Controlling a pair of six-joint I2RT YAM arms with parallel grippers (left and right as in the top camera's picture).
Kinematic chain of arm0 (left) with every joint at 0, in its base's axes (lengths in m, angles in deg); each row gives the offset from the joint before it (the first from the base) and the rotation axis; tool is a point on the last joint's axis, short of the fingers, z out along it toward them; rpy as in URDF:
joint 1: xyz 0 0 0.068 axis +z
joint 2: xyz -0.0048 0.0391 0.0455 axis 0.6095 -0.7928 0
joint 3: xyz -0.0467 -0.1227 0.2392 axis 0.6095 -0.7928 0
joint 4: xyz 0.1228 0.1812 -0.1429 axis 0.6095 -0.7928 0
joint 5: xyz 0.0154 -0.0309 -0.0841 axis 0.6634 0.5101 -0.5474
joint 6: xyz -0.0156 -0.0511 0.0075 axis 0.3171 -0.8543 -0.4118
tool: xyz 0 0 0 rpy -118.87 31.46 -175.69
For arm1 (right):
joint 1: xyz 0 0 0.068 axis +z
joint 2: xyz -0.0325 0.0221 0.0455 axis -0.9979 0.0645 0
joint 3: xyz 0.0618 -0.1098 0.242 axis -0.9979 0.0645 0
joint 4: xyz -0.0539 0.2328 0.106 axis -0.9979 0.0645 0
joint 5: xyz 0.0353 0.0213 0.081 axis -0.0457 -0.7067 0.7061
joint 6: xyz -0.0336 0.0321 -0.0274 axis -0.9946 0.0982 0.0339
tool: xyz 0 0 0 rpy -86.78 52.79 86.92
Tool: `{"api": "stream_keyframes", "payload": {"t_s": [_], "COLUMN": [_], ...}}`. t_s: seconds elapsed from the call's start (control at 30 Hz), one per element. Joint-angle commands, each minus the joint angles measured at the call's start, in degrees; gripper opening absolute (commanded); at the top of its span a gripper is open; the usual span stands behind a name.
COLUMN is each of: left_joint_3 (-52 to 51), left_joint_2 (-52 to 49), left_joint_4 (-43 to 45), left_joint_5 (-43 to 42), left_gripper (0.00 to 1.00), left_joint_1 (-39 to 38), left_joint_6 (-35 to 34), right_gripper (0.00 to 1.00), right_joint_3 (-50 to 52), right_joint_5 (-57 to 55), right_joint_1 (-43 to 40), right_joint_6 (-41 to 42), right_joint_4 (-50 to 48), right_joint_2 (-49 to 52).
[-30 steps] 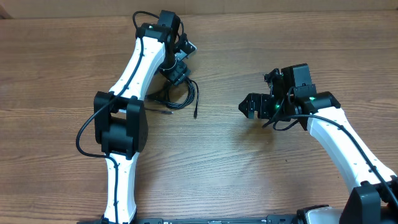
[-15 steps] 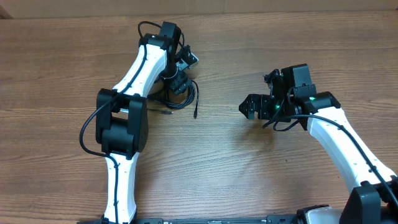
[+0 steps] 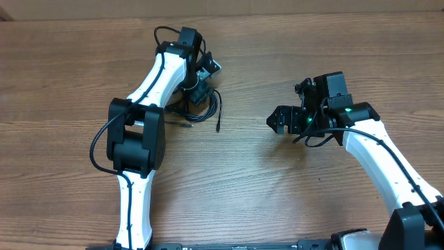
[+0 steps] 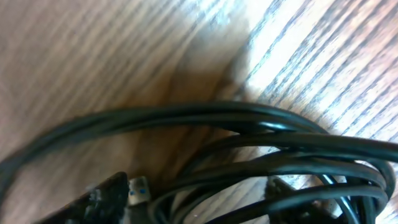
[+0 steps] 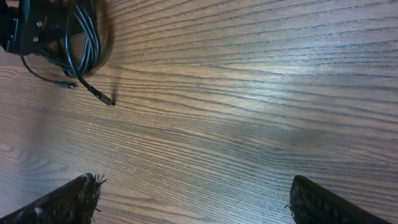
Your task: Untangle cables
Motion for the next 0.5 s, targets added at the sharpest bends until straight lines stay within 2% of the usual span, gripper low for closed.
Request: {"api": "stream_keyframes", "payload": {"t_s": [0.0, 0.1, 0.2, 0.33, 0.47], "left_joint_3": [-0.76, 0.81, 3.91, 10.05, 14.99], "left_joint_2": [-0.61, -0.04, 0.87, 2.54, 4.63], "left_joint_4": [-0.09, -1.44, -4.11, -9.55, -15.28], "left_joint_5": [-0.07, 0.66, 0.87, 0.04, -9.57], "left_gripper": [0.38, 0.14, 0.04, 0.04, 0.04], "left_joint_1": [0.57, 0.57, 0.57, 0.57, 0.39], "left_joint_6": [-0.72, -1.60, -2.23, -6.27, -8.96], "right_gripper": [0.96, 0.96, 0.96, 0.96, 1.00], "right_joint_3": [-1.73, -1.73, -1.73, -1.73, -1.73], "right_joint_5": [-0.57, -0.57, -0.59, -0.55, 0.26], "right_joint_1": [0.07, 0.07, 0.07, 0.07, 0.11], "right_joint_6": [-0.17, -0.17, -0.17, -0.17, -0.17], "right_joint_4": [-0.31, -0.31, -0.46, -0.55, -0.57], "right_joint_2": [-0.22, -0.22, -0.22, -0.22, -0.22]}}
